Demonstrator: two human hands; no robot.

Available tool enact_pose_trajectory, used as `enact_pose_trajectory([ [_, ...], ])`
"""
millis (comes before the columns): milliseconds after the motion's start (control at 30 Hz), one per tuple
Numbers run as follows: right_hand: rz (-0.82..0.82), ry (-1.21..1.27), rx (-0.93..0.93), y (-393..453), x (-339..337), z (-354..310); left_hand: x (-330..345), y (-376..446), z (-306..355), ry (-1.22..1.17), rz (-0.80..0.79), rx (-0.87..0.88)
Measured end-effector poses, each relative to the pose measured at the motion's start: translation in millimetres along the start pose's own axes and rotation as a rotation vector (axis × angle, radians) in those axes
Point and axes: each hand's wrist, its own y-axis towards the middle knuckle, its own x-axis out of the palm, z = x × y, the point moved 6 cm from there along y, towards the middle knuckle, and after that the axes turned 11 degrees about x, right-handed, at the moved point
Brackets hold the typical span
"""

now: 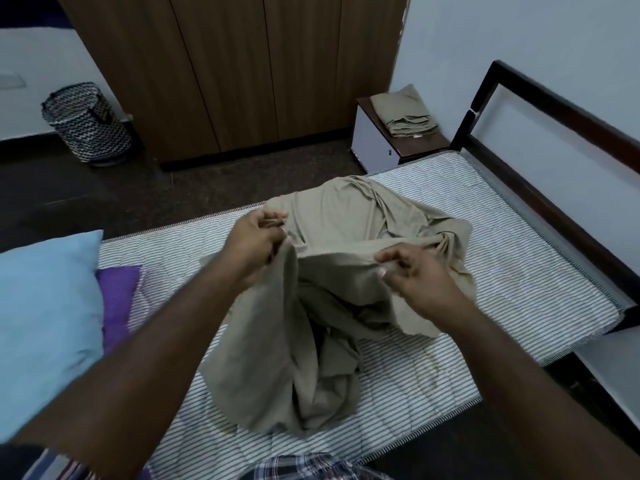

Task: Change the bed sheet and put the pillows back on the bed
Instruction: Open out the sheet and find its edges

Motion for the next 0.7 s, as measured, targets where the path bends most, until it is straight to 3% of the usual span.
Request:
enact_pose_trajectory([
  [67,-0.007,-0.119,-0.068,-8,18,-11,3,-22,-10,-0.031,-0.033,-0.025],
  [133,0.046,-0.087,-0.110,-15,30,-17,4,-39,-12,-0.026,-0.032,0.003],
  [233,0.111,0.054,-0.070,-20,49,-21,2,-57,-14,-0.005,0.007,0.034],
  [400,0.071,0.193,0.042,-20,91,-24,-2,-77,-35,-0.054,0.046,-0.085],
  [533,0.092,0.244,0.022,-27,114,-32,-1,-93,-37,-0.297,0.102,-0.176],
  [700,0.064,0.276,0.069,-32,125,-34,-5,-108,-40,-0.272,0.110,-0.096],
])
